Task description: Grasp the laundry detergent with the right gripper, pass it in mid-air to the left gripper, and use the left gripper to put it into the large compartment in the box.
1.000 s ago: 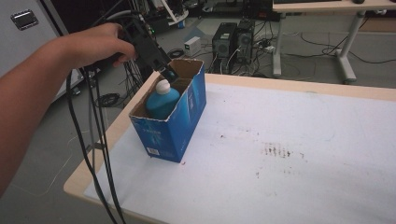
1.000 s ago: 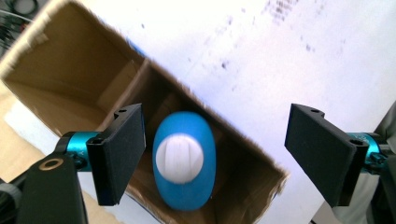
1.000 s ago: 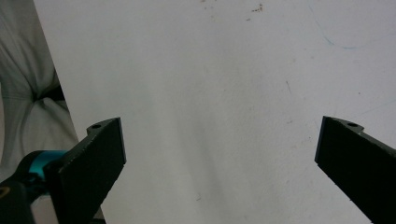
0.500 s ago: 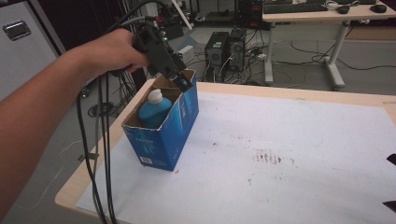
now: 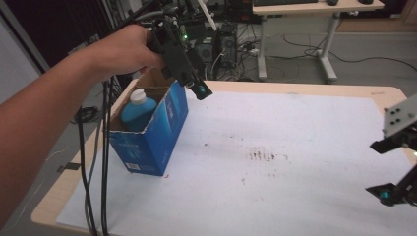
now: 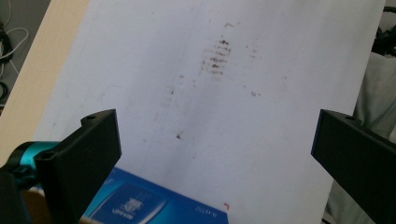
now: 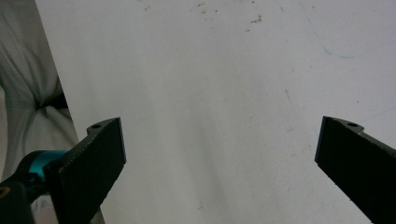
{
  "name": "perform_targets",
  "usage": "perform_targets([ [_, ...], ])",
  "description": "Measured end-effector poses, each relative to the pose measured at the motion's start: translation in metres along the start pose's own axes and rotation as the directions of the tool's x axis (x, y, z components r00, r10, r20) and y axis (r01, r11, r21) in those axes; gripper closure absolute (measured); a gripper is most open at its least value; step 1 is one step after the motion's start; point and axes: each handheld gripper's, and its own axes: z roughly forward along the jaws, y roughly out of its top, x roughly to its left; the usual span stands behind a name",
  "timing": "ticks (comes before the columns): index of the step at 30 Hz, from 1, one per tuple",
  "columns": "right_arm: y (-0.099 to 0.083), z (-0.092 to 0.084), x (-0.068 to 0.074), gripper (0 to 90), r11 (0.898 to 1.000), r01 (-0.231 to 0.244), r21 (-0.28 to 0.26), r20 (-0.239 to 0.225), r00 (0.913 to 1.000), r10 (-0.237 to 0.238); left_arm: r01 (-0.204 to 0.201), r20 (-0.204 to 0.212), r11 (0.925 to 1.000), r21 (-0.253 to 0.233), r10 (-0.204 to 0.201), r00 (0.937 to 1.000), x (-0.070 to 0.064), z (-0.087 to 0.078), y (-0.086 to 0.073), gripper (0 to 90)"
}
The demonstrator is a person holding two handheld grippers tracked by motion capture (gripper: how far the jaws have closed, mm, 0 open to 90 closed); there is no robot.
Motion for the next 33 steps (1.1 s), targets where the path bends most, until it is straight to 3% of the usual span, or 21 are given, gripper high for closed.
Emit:
perform_targets([
  [8,0.003,0.003,0.000,1.1,1.000,0.003,-0.002,0.000,1.0000,-0.003,-0.010,-0.001,0.9999,0.002,0.010,0.9999,-0.008,0.023,0.021,1.6],
  [19,0.006,0.006,0.001,1.1,1.000,0.002,0.005,0.000,1.0000,-0.002,-0.053,0.061,0.9982,0.025,0.052,0.9968,-0.020,0.060,0.035,1.6],
  [23,0.007,0.007,0.000,1.1,1.000,0.002,0.004,0.000,1.0000,-0.002,-0.052,0.077,0.9978,0.041,0.049,0.9958,-0.025,0.073,0.038,1.6],
  [33,0.007,0.006,0.001,1.1,1.000,0.006,-0.004,0.002,1.0000,-0.006,-0.082,0.129,0.9949,0.059,0.073,0.9889,-0.038,0.104,0.049,1.6],
])
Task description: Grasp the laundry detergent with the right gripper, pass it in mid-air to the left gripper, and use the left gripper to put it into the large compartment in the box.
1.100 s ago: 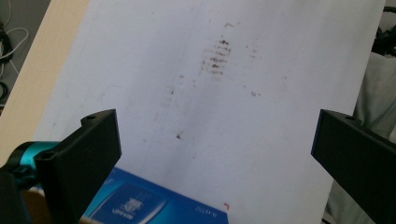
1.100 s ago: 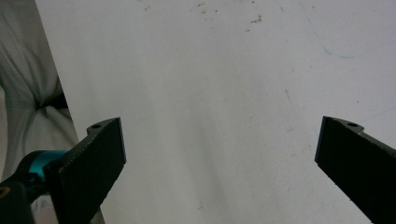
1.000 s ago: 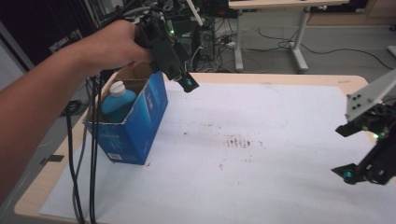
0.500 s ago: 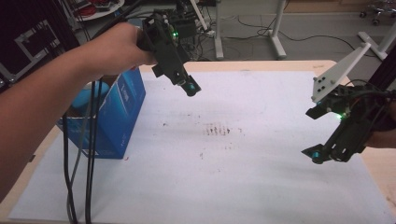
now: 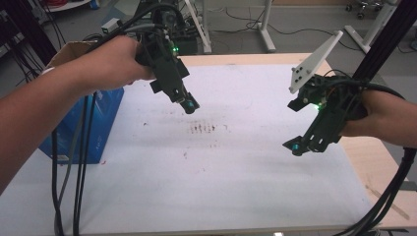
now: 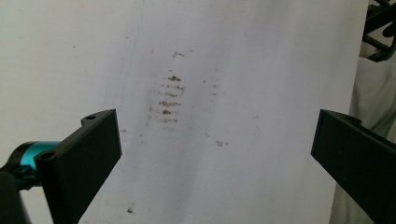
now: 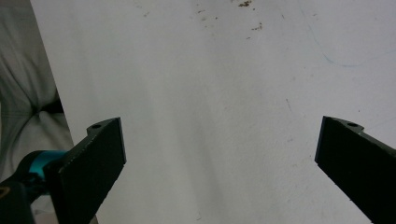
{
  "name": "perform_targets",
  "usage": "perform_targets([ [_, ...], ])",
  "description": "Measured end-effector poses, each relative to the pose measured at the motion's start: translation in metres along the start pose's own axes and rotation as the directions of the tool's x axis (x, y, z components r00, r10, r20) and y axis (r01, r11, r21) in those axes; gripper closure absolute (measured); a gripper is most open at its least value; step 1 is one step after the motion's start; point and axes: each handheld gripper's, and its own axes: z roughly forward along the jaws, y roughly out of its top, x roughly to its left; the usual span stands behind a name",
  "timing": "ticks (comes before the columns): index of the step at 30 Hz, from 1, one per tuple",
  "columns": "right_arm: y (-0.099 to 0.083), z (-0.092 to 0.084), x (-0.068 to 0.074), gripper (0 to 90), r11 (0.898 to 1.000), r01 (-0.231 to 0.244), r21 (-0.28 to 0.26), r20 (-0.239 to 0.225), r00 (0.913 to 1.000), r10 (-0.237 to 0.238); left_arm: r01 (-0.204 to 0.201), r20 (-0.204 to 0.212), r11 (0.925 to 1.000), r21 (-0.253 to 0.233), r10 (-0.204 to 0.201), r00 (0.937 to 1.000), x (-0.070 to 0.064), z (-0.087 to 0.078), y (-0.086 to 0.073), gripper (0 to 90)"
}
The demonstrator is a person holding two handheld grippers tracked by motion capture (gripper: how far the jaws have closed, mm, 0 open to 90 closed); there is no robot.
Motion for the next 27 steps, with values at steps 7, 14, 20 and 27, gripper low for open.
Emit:
perform_targets([
  [7,0.001,0.002,-0.001,1.1,1.000,0.002,-0.001,-0.003,1.0000,-0.002,-0.012,0.031,0.9998,0.018,0.011,0.9995,-0.005,0.024,0.006,1.6],
  [14,0.003,0.005,-0.003,1.1,1.000,0.007,0.008,-0.005,1.0000,-0.007,-0.015,0.051,0.9995,0.029,0.013,0.9986,-0.005,0.038,0.006,1.6],
  [20,0.001,0.005,-0.003,1.1,1.000,0.000,0.009,-0.006,1.0000,0.000,-0.014,0.058,0.9995,0.029,0.013,0.9983,-0.005,0.044,0.005,1.6],
  [27,0.001,0.008,-0.003,1.1,1.000,-0.003,0.009,-0.008,1.0000,0.003,-0.010,0.061,0.9995,0.031,0.008,0.9981,-0.006,0.046,0.004,1.6],
])
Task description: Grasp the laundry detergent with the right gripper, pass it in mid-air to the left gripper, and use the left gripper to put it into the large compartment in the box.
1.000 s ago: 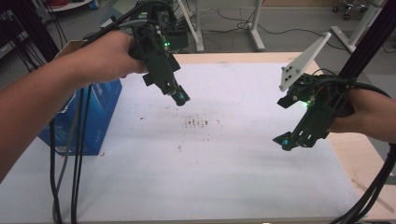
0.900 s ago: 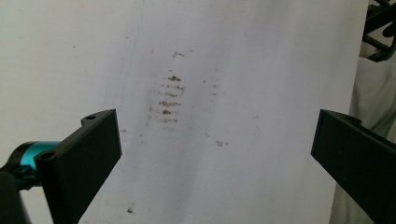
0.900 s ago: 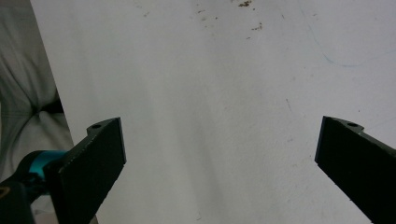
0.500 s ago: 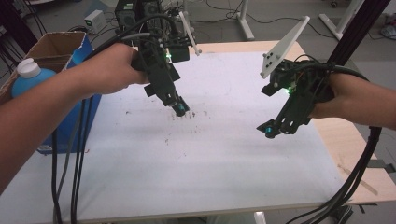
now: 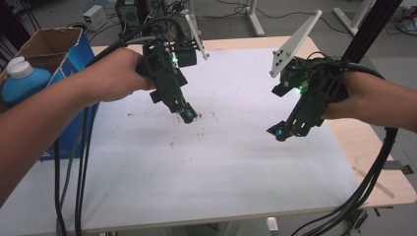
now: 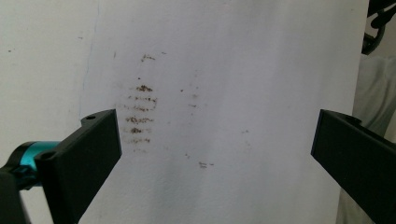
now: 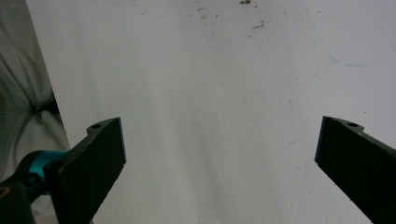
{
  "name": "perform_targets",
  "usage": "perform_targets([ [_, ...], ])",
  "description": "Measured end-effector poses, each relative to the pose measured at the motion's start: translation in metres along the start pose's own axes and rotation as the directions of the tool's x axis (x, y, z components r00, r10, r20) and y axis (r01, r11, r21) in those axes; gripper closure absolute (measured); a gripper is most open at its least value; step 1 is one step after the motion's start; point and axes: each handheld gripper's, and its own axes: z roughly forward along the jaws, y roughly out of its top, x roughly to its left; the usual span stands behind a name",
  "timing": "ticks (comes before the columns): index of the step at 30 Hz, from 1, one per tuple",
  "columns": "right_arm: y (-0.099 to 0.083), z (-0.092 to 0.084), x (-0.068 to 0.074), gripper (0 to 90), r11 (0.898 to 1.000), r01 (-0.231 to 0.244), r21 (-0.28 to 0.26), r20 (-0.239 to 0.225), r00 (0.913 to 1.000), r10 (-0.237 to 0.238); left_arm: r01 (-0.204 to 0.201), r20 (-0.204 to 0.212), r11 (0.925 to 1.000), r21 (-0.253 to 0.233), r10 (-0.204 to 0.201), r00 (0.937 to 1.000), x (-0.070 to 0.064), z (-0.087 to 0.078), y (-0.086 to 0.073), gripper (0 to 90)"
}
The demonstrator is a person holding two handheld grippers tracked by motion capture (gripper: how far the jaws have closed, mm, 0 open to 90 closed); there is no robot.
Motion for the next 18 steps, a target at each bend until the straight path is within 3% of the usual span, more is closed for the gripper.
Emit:
perform_targets([
  [18,0.0003,0.0030,0.0014,1.1,1.000,0.000,-0.001,-0.005,1.0000,0.000,0.013,-0.004,0.9996,-0.025,-0.013,0.9999,0.0029,-0.0018,-0.0044,1.6],
])
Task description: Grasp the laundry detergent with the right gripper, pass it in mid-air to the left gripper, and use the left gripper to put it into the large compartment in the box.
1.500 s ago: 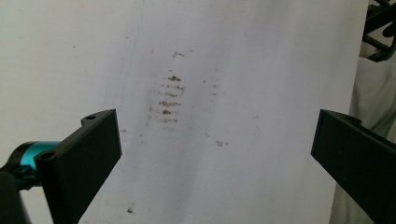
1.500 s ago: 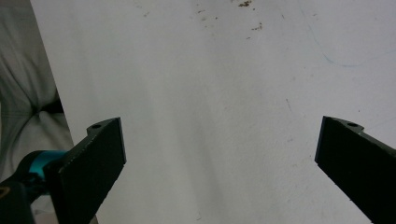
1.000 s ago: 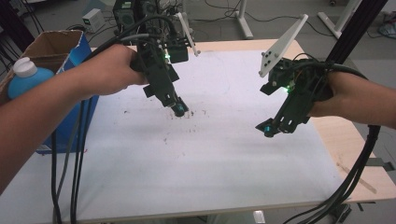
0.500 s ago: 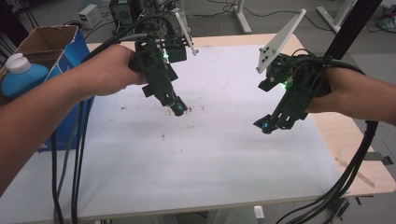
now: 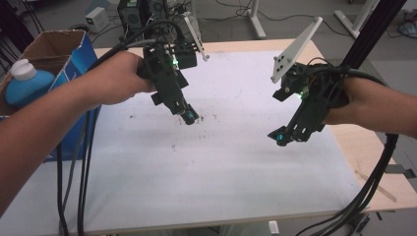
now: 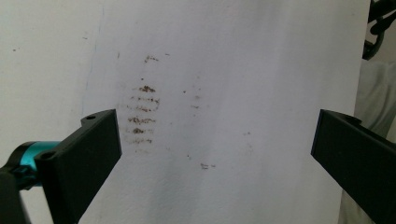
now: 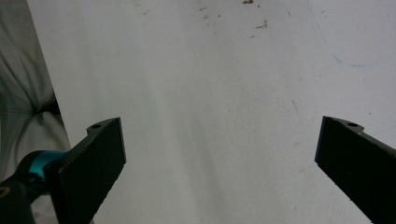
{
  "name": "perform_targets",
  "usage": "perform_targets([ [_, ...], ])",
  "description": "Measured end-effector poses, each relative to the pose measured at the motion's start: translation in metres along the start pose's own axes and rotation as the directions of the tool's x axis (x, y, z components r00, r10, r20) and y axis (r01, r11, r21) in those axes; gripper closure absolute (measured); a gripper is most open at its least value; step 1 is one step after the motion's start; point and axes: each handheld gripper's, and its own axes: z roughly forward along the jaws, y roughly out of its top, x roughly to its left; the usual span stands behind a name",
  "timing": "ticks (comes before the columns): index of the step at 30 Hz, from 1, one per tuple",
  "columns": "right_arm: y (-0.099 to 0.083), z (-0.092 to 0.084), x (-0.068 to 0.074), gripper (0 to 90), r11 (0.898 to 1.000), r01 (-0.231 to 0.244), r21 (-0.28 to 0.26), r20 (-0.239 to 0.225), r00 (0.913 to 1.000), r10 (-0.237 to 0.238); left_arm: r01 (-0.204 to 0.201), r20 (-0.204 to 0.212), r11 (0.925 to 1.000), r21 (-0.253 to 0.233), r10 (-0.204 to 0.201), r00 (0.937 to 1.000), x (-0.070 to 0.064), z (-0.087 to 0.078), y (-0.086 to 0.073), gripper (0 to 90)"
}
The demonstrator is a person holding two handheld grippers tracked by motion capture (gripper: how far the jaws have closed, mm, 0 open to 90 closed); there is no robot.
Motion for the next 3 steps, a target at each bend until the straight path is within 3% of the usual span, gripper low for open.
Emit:
perform_targets([
  [3,0.0000,0.0012,0.0006,1.1,1.000,-0.002,-0.002,-0.003,1.0000,0.002,0.010,-0.008,0.9999,-0.003,-0.010,0.9999,0.0019,-0.0017,-0.0020,1.6],
])
